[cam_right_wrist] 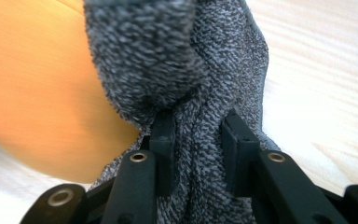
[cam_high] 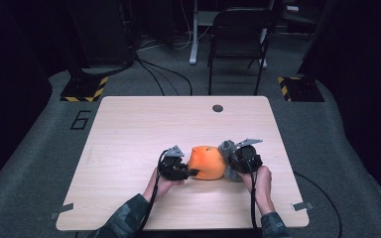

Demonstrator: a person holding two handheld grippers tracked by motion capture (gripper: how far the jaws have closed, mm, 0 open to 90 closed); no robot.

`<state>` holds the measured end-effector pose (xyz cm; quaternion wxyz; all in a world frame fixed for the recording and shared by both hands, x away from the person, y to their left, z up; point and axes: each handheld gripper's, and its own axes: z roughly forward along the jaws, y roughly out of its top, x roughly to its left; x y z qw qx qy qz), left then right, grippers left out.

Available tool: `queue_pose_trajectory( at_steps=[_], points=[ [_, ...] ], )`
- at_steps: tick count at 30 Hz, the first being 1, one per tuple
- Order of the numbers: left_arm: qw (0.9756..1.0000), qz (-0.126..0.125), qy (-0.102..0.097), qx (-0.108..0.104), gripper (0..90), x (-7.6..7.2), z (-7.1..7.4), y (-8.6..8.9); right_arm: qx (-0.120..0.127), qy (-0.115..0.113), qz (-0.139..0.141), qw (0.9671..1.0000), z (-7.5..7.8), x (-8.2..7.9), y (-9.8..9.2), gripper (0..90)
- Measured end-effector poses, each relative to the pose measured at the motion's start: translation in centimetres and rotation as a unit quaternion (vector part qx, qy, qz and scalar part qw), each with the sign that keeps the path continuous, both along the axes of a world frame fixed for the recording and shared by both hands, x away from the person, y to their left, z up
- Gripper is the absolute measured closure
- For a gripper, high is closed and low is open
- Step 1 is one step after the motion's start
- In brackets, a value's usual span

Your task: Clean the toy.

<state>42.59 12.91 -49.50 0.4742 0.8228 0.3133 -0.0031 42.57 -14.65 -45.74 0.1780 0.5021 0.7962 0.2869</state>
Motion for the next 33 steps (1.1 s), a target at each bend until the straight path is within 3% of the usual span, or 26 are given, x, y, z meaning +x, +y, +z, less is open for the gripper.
queue_pose_trajectory(
  at_steps=[6, 9, 16, 19, 22, 27, 33],
  points=[
    [1.0000, 0.000, -0.003, -0.001, 70.3, 0.0, 0.0, 0.1, -0.007, 0.041, -0.012, 0.9991, -2.1, 0.9, -0.8, 68.8],
    [1.0000, 0.001, -0.002, 0.001, 70.3, 0.0, 0.0, 0.1, -0.003, 0.043, -0.018, 0.9989, -2.0, 1.0, -1.3, 68.9],
    [1.0000, 0.002, -0.006, 0.001, 70.3, 0.0, 0.0, 0.0, 0.033, -0.025, -0.009, 0.9991, 2.5, -0.5, -1.7, 69.0],
    [1.0000, 0.000, -0.006, 0.003, 70.3, 0.0, 0.1, 0.0, 0.038, -0.053, 0.017, 0.9977, 4.7, -1.8, -0.2, 69.1],
    [1.0000, 0.000, -0.007, 0.004, 70.2, -0.1, 0.1, 0.0, 0.033, -0.076, 0.060, 0.9947, 6.0, -2.9, 2.1, 69.2],
    [0.9999, -0.003, -0.014, 0.005, 70.3, -0.1, 0.1, 0.0, 0.022, -0.078, 0.097, 0.9920, 5.9, -3.6, 5.6, 68.9],
    [0.9998, -0.007, -0.017, 0.006, 70.4, 0.0, -0.1, 0.0, 0.021, -0.075, 0.098, 0.9921, 4.5, -3.4, 6.8, 68.6]
  ],
)
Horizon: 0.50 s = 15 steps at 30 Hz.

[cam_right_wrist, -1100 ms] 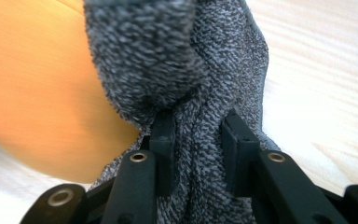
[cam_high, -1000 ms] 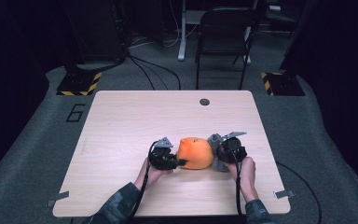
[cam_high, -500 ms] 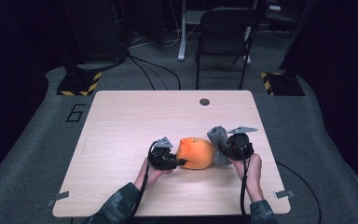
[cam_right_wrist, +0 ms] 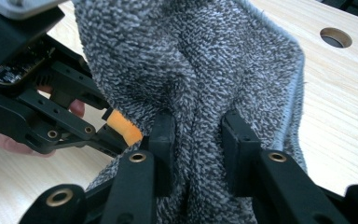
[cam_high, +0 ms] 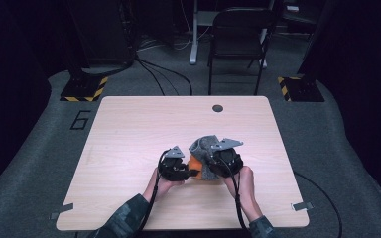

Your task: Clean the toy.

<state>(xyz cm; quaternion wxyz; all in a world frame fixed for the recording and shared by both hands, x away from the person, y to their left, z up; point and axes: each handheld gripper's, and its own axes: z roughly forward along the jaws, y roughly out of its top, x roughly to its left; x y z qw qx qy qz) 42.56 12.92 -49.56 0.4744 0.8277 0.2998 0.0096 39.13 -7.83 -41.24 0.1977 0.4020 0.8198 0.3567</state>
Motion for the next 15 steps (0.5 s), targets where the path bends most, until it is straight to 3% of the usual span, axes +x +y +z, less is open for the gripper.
queue_pose_trajectory(
  at_steps=[9, 15],
  points=[
    [1.0000, 0.000, -0.004, 0.006, 70.4, -0.11, 0.06, -0.16, -0.036, -0.014, -0.007, 0.9992, -0.40, 0.05, 0.00, 69.3],
    [1.0000, 0.000, -0.003, 0.001, 70.4, -0.09, 0.02, -0.15, -0.037, -0.008, -0.013, 0.9992, -0.45, 0.24, -0.59, 69.5]
  ],
)
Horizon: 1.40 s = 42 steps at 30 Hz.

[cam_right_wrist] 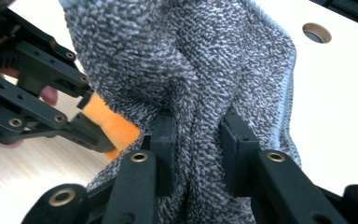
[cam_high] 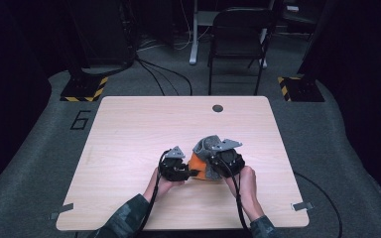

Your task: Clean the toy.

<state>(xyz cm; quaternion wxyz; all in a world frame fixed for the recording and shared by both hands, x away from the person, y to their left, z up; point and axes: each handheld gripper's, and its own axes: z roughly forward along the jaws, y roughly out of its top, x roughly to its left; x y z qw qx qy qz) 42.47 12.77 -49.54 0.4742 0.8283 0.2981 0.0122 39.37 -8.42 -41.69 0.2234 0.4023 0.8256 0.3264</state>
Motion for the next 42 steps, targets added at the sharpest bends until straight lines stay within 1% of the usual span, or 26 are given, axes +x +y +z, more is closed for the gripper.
queue_pose_trajectory(
  at_steps=[1, 2, 3, 5, 6, 8, 10, 11, 13, 16, 17, 18, 19, 20, 26, 28, 31, 33, 35, 36, 40, 41, 42],
  points=[
    [1.0000, 0.001, 0.000, -0.002, 70.3, 0.0, 0.0, 0.0, 0.000, 0.000, -0.003, 1.0000, 0.0, 0.1, -0.2, 69.5],
    [1.0000, -0.003, -0.002, 0.002, 70.4, 0.1, 0.0, 0.0, -0.002, 0.001, -0.003, 1.0000, -0.1, 0.1, -0.4, 69.4],
    [1.0000, 0.000, 0.000, 0.000, 70.4, 0.0, 0.0, 0.0, -0.002, 0.000, -0.005, 1.0000, -0.1, 0.3, -0.6, 69.4],
    [1.0000, 0.002, 0.004, -0.002, 70.3, 0.0, 0.0, 0.0, 0.002, 0.006, -0.014, 0.9999, -0.3, 0.5, -1.1, 69.3],
    [1.0000, 0.000, 0.001, -0.001, 70.4, 0.1, 0.0, 0.1, 0.002, 0.008, -0.016, 0.9998, -0.3, 0.5, -1.3, 69.3],
    [1.0000, 0.000, 0.002, -0.001, 70.3, 0.1, -0.1, 0.1, 0.003, 0.014, -0.026, 0.9996, -0.5, 0.8, -1.9, 69.3],
    [1.0000, 0.003, 0.003, -0.003, 70.3, 0.1, -0.1, 0.0, 0.003, 0.016, -0.033, 0.9993, -0.8, 1.0, -2.4, 69.2],
    [1.0000, 0.003, 0.003, -0.003, 70.3, 0.1, -0.1, 0.0, 0.002, 0.019, -0.033, 0.9993, -0.8, 1.1, -2.6, 69.2],
    [1.0000, 0.004, 0.002, -0.003, 70.3, 0.1, -0.1, 0.0, 0.005, 0.025, -0.041, 0.9988, -1.0, 1.2, -3.0, 69.2],
    [1.0000, 0.002, 0.004, -0.003, 70.3, 0.1, -0.1, 0.1, 0.002, 0.032, -0.047, 0.9984, -1.3, 1.6, -3.6, 69.2],
    [1.0000, 0.002, 0.006, -0.005, 70.3, 0.0, -0.1, 0.1, 0.002, 0.038, -0.052, 0.9979, -1.4, 1.7, -3.7, 69.2],
    [1.0000, 0.003, 0.005, -0.005, 70.3, 0.0, -0.1, 0.1, -0.002, 0.041, -0.050, 0.9979, -1.6, 1.8, -4.0, 69.2],
    [1.0000, 0.003, 0.006, -0.004, 70.3, 0.0, -0.1, 0.1, -0.002, 0.041, -0.055, 0.9977, -1.8, 2.0, -4.2, 69.2],
    [1.0000, 0.001, 0.006, -0.003, 70.3, 0.0, -0.1, 0.1, -0.005, 0.048, -0.060, 0.9970, -2.0, 2.1, -4.4, 69.2],
    [1.0000, 0.001, 0.005, -0.004, 70.3, 0.1, -0.2, 0.1, -0.014, 0.065, -0.084, 0.9942, -3.6, 2.9, -5.5, 69.3],
    [1.0000, -0.001, 0.005, -0.003, 70.3, 0.1, -0.2, 0.1, -0.026, 0.070, -0.087, 0.9934, -4.3, 3.1, -5.7, 69.3],
    [1.0000, 0.000, 0.003, -0.004, 70.3, 0.1, -0.2, 0.1, -0.040, 0.085, -0.090, 0.9914, -5.5, 3.6, -5.8, 69.3],
    [1.0000, 0.002, 0.006, -0.005, 70.3, 0.0, -0.2, 0.1, -0.049, 0.103, -0.096, 0.9888, -6.3, 3.8, -5.7, 69.2],
    [1.0000, 0.001, 0.005, -0.004, 70.4, 0.0, -0.2, 0.1, -0.062, 0.112, -0.092, 0.9875, -7.2, 4.1, -5.6, 69.2],
    [1.0000, 0.002, 0.006, -0.005, 70.4, 0.0, -0.2, 0.1, -0.062, 0.118, -0.091, 0.9868, -7.4, 4.1, -5.5, 69.2],
    [1.0000, 0.000, 0.005, -0.004, 70.3, 0.1, -0.2, 0.2, -0.065, 0.122, -0.094, 0.9860, -7.0, 4.2, -5.7, 69.4],
    [1.0000, 0.000, 0.005, -0.004, 70.3, 0.1, -0.2, 0.2, -0.062, 0.119, -0.097, 0.9861, -6.8, 4.2, -5.9, 69.6],
    [1.0000, 0.000, 0.007, -0.004, 70.3, 0.1, -0.2, 0.2, -0.056, 0.122, -0.103, 0.9856, -6.4, 4.1, -6.2, 69.8]
  ],
)
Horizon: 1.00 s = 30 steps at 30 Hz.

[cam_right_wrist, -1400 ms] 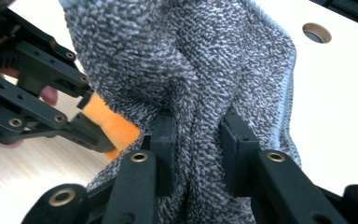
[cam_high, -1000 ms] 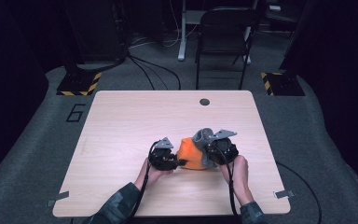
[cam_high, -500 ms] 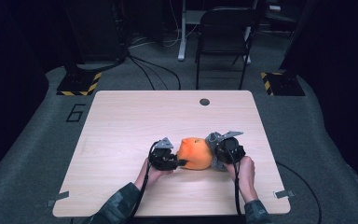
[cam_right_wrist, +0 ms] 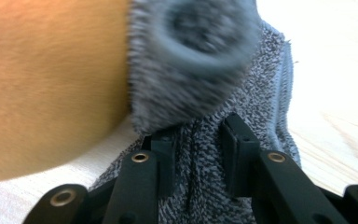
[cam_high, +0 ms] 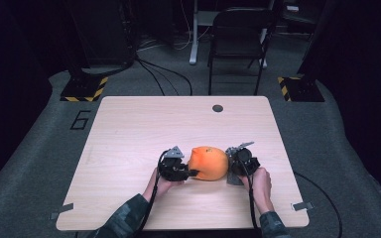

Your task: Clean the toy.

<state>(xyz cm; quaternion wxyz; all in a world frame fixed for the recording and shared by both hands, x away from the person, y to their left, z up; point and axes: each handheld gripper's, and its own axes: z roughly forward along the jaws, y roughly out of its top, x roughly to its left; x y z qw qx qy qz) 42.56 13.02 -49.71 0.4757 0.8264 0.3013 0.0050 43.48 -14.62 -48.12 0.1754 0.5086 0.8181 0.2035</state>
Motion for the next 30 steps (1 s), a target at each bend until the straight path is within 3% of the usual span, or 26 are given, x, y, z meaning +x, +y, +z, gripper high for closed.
queue_pose_trajectory(
  at_steps=[2, 6, 9, 11, 14, 17, 23, 26, 30],
  points=[
    [1.0000, 0.001, 0.000, 0.000, 70.3, 0.0, 0.0, 0.0, 0.004, -0.019, -0.003, 0.9998, 1.0, -0.1, -0.7, 70.1],
    [1.0000, 0.001, -0.002, 0.001, 70.3, 0.0, 0.0, 0.0, 0.042, -0.066, -0.014, 0.9968, 4.3, -1.3, -1.4, 70.3],
    [1.0000, 0.001, -0.002, 0.001, 70.2, 0.0, 0.0, 0.0, 0.083, -0.097, 0.005, 0.9919, 6.7, -2.5, -0.8, 70.3],
    [1.0000, 0.001, -0.002, 0.001, 70.1, 0.0, 0.0, 0.0, 0.091, -0.110, 0.032, 0.9892, 7.6, -3.1, 0.3, 70.3],
    [1.0000, 0.001, -0.003, 0.001, 69.9, 0.1, 0.0, 0.0, 0.083, -0.105, 0.067, 0.9888, 7.3, -3.5, 2.4, 70.3],
    [1.0000, 0.004, 0.001, 0.003, 69.0, 0.1, -0.2, 0.1, 0.063, -0.095, 0.071, 0.9910, 5.6, -3.3, 4.0, 70.8],
    [0.9999, 0.000, -0.014, 0.000, 62.9, 0.2, -0.4, 0.1, 0.065, -0.097, 0.072, 0.9905, 5.2, -3.0, 3.7, 70.9],
    [0.9997, 0.003, -0.022, 0.004, 53.2, 0.3, -0.4, 0.3, 0.064, -0.097, 0.071, 0.9907, 5.1, -2.9, 3.7, 70.9],
    [0.9982, -0.011, -0.056, 0.019, 40.0, 0.1, -0.4, 0.3, 0.067, -0.095, 0.067, 0.9909, 4.9, -2.7, 3.5, 70.8]
  ],
)
